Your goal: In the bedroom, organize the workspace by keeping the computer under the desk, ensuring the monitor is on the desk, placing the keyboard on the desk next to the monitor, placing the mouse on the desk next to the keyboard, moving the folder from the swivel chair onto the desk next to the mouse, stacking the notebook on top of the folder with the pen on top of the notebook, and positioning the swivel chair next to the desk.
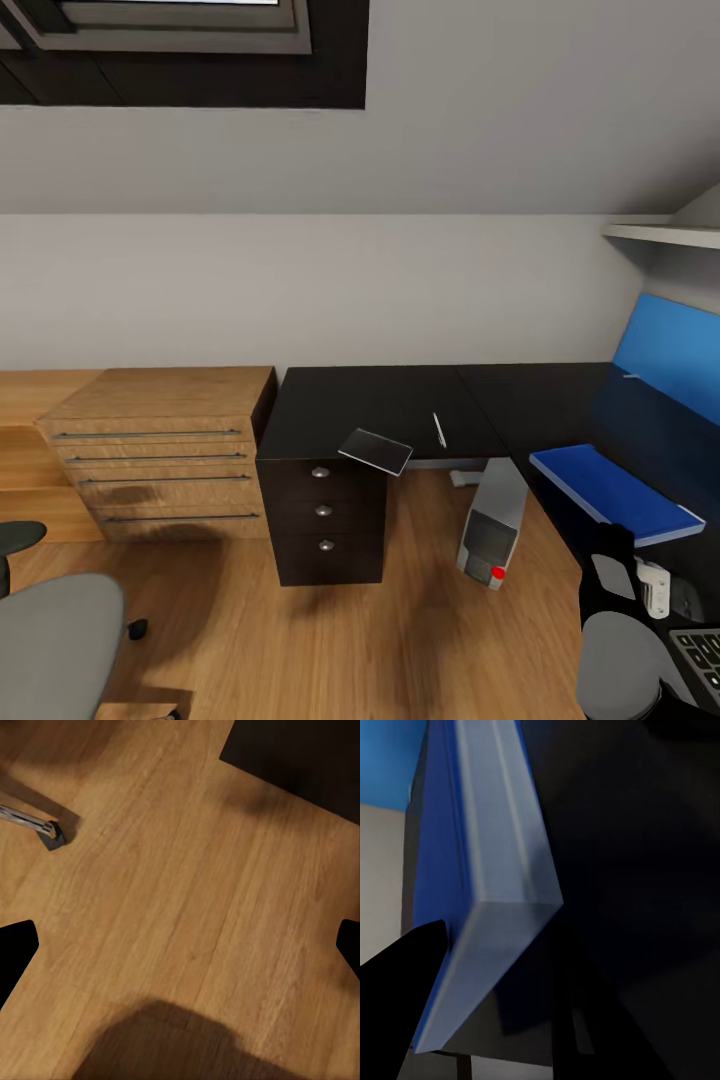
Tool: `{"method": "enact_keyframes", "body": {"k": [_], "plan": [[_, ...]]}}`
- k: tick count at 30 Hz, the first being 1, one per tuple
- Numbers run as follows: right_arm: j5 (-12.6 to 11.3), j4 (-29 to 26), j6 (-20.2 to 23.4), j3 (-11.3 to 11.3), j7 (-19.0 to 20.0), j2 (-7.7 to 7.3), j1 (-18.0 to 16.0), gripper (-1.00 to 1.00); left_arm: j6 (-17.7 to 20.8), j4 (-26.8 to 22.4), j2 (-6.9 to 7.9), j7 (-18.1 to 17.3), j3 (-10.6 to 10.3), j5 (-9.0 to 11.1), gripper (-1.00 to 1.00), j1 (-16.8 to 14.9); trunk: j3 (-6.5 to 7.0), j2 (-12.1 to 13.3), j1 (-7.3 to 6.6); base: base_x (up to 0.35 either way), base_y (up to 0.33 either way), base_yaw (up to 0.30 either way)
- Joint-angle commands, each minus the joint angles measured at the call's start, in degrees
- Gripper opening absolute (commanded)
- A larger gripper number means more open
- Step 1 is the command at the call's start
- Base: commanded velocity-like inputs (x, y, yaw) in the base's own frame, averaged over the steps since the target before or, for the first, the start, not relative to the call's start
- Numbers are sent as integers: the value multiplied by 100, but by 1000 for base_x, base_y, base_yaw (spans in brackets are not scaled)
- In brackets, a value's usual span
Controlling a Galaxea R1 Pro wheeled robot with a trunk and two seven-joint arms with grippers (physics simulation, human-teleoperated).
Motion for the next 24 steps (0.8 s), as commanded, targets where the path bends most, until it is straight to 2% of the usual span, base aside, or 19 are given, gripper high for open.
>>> {"method": "enact_keyframes", "body": {"k": [1, 13, 14, 24], "plan": [[-52, -7, -9, -5, -2, 5, -5, -100, -14, 9, 0, -40, 48, -11, 100, -4, -6, -3, 0, 0, 0, 0], [-49, -7, -7, -5, -16, 2, -5, -100, -14, 9, -7, -36, 48, -10, 100, -4, -6, -3, 0, 0, 0, 0], [-50, -7, -8, -5, -16, 1, -5, 100, -14, 9, -7, -36, 48, -10, 100, -4, -6, -3, 0, 0, 0, 0], [-47, -13, -7, -5, -9, -1, -5, 100, -14, 9, -6, -32, 49, -9, 100, -4, -6, -3, 0, 0, 0, 0]]}}
